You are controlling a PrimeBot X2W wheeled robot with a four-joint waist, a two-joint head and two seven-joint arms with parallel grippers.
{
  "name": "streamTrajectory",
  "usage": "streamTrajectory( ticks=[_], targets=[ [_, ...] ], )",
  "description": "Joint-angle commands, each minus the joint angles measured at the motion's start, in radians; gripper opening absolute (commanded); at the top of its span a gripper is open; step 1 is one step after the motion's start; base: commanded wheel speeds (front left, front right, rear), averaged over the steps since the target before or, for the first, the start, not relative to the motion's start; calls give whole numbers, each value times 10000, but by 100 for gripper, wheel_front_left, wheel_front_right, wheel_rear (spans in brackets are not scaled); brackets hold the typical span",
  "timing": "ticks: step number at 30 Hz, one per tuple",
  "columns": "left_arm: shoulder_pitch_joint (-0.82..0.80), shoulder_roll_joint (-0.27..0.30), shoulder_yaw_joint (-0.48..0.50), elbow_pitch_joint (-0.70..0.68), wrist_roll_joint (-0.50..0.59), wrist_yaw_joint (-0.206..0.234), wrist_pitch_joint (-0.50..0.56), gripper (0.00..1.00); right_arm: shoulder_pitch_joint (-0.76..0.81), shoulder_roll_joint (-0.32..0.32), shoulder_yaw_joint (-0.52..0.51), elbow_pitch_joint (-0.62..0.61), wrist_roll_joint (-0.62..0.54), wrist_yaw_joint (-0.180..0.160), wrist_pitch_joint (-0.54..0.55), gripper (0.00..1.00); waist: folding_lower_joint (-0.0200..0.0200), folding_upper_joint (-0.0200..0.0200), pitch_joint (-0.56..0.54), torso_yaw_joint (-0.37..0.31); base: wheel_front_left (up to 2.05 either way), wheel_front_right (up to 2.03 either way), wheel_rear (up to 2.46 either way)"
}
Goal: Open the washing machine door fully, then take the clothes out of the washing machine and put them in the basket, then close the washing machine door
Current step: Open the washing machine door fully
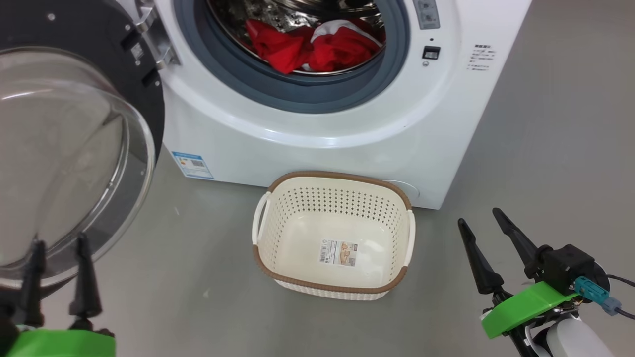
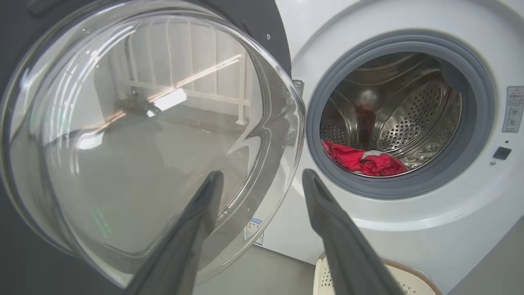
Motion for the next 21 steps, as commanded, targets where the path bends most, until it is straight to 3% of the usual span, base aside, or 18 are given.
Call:
streamTrajectory(
  ticks=[1,21],
  targets=[
    [100,318,82,-375,63,16,-49,100,61,-8,98,-302,-67,48,-92,100,0,0,-39,-191,0,0,0],
    [881,306,-1338,-1307,-385,16,-49,100,413,209,-483,-648,-41,48,-92,100,0,0,-87,-2098,0,0,0]
  ],
)
